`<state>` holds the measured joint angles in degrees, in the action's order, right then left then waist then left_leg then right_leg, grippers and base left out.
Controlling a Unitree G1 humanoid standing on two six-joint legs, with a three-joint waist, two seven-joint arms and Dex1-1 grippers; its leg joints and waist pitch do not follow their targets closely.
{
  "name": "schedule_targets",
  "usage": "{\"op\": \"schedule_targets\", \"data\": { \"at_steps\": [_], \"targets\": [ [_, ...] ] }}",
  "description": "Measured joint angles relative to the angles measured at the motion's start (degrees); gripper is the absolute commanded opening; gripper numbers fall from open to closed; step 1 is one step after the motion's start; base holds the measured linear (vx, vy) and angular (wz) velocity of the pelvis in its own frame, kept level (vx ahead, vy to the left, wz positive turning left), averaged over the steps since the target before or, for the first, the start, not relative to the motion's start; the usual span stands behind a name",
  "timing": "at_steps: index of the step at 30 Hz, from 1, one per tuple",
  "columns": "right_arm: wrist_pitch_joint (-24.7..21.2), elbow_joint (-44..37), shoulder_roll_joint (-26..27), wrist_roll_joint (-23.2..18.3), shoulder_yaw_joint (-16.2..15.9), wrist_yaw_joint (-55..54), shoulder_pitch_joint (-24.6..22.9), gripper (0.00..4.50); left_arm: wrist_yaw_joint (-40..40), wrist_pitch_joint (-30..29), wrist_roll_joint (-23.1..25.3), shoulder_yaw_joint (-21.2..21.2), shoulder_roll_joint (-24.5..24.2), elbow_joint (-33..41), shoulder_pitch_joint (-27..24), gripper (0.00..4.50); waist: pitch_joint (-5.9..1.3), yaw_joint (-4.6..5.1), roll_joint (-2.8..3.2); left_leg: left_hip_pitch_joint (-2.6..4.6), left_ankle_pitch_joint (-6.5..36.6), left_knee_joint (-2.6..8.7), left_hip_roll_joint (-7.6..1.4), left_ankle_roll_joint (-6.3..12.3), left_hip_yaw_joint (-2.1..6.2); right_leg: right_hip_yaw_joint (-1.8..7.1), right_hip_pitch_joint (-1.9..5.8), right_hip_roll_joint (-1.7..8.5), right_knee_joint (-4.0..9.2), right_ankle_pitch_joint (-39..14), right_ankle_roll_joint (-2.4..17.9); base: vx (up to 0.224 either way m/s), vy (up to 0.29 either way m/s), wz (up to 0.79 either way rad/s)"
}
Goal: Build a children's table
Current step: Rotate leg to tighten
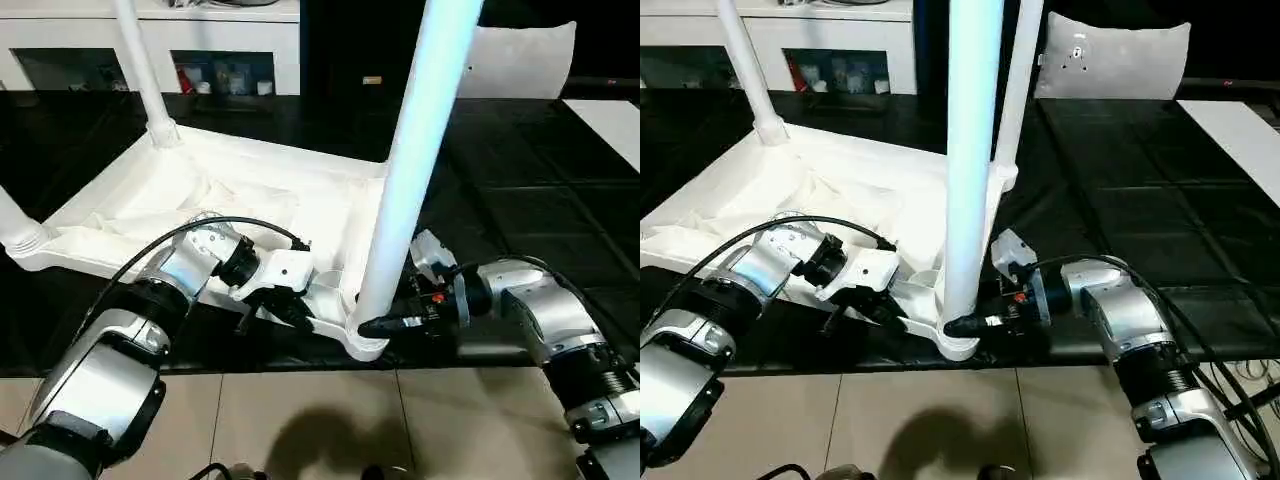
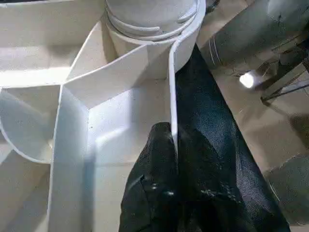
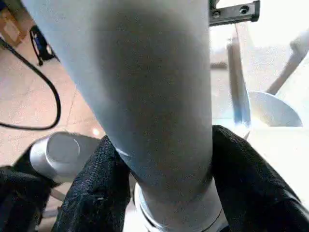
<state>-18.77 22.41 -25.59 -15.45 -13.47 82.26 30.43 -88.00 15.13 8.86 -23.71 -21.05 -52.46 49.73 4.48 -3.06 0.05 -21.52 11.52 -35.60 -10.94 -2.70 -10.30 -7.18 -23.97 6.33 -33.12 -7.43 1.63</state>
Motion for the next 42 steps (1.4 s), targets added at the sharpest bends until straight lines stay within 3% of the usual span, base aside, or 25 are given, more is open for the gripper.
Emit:
{"op": "schedule_targets", "data": {
  "at_steps": [2, 5, 10, 14, 19, 21, 24, 31, 36, 37, 41, 42],
  "targets": [
    [-2.01, -1.96, 0.37, -0.47, 0.95, -1.79, -1.21, 2.11, 0.25, -1.85, -0.17, 0.5, 0.43, -0.01, 0.05, 0.0, 0.0, -0.19, 0.01, 0.17, 0.0, 0.06, -0.01, 0.0, -0.09, 0.05, 0.1, 0.0, -0.01, -0.03, -0.05, 0.0, 0.0, 0.0],
    [-4.28, -3.65, 2.94, 0.2, 3.17, -9.0, -2.63, 2.11, 3.98, -7.48, 0.09, 1.7, 1.33, -0.99, 0.74, 0.0, 0.01, 0.27, -0.03, 0.42, -0.16, 0.14, -0.02, -0.27, -0.15, 0.14, 0.22, -0.03, -0.03, -0.08, -0.14, 0.0, 0.0, 0.0],
    [-4.74, -2.92, 10.68, 4.18, 7.97, -28.79, -2.66, 2.09, 15.16, -13.6, 1.77, 3.64, 3.35, -4.36, 2.58, 0.0, 0.1, 3.37, -0.11, 0.41, -0.25, 0.15, 0.07, -0.4, -0.06, 0.02, 0.18, -0.03, 0.4, -0.18, -0.29, 0.0, 0.0, 0.0],
    [-4.86, -0.47, 18.38, 8.83, 11.59, -47.86, 0.02, 2.06, 25.99, -18.12, 2.07, 6.02, 6.86, -7.28, 4.48, 0.0, 0.14, 5.82, -0.04, 0.12, -0.25, 0.2, 0.07, -0.4, 0.16, -0.35, 0.18, -0.05, 1.12, -0.18, -0.29, 0.0, 0.0, 0.0],
    [-5.37, 1.01, 23.56, 11.57, 14.18, -62.86, 2.2, 2.04, 34.46, -19.9, 2.02, 7.98, 10.51, -8.72, 5.27, 0.0, 0.13, 7.0, -0.02, -0.02, -0.16, 0.29, 0.29, -0.24, 0.2, -0.07, 0.19, -0.05, 1.25, -0.14, -0.24, 0.0, 0.0, 0.0],
    [-4.39, 1.37, 24.51, 12.97, 14.19, -65.85, 2.54, 2.69, 36.13, -19.74, 2.05, 8.05, 11.11, -9.11, 5.6, 0.0, 0.12, 7.03, -0.03, -0.05, -0.1, 0.42, 0.4, -0.14, 0.21, 0.09, 0.14, -0.05, 1.14, -0.07, -0.14, 0.0, 0.0, 0.0],
    [-2.84, 1.52, 26.42, 13.86, 14.88, -69.41, 2.57, 2.7, 37.45, -18.13, 2.19, 8.04, 11.64, -10.2, 6.22, 0.0, 0.12, 6.98, -0.03, -0.08, -0.05, 0.69, 0.63, -0.04, 0.22, 0.37, -0.01, -0.03, 0.98, 0.5, 0.35, 0.0, 0.0, 0.0],
    [-0.89, 1.06, 26.42, 13.81, 15.23, -69.49, 2.3, 3.52, 37.84, -15.75, 2.17, 8.2, 11.8, -10.31, 6.4, 0.0, 0.12, 6.29, -0.03, -0.53, -0.23, 1.01, 0.63, 0.37, 0.25, 0.34, -0.6, -0.03, 0.84, 0.29, 0.26, 0.0, 0.0, 0.0],
    [-2.13, -7.82, 23.59, 13.59, 13.28, -65.91, -3.86, 3.91, 37.84, -14.93, 2.0, 8.47, 12.39, -10.46, 6.28, 0.0, 0.12, 5.48, -0.03, -0.7, -0.23, 0.84, 0.62, 0.39, 0.19, 0.41, -0.93, -0.02, 0.52, 0.24, 0.33, 0.0, 0.0, 0.0],
    [-2.16, -10.45, 23.1, 13.02, 13.25, -64.95, -6.0, 4.08, 37.84, -14.7, 1.94, 8.92, 12.46, -10.5, 6.07, 0.55, 0.12, 5.3, -0.03, -0.68, -0.23, 0.83, 0.61, 0.39, 0.18, 0.41, -0.95, -0.02, 0.5, 0.24, 0.33, 0.0, 0.0, 0.0],
    [-2.12, -14.44, 22.52, 11.43, 12.44, -61.87, -10.42, 4.33, 39.82, -12.64, -1.0, 11.88, 12.9, -9.24, 5.53, 0.64, 0.11, 4.96, -0.05, -0.59, -0.23, 0.59, 0.54, 0.37, 0.16, 0.41, -0.97, -0.02, 0.17, 0.24, 0.33, 0.0, 0.0, 0.0],
    [-2.12, -16.56, 22.23, 11.22, 12.29, -61.7, -11.57, 4.48, 39.99, -12.14, -1.87, 12.35, 13.13, -7.89, 5.53, 0.98, 0.11, 4.83, -0.04, -0.53, -0.24, 0.55, 0.52, 0.36, 0.16, 0.41, -0.94, -0.03, 0.1, 0.24, 0.33, 0.0, 0.0, 0.0]
  ]
}}
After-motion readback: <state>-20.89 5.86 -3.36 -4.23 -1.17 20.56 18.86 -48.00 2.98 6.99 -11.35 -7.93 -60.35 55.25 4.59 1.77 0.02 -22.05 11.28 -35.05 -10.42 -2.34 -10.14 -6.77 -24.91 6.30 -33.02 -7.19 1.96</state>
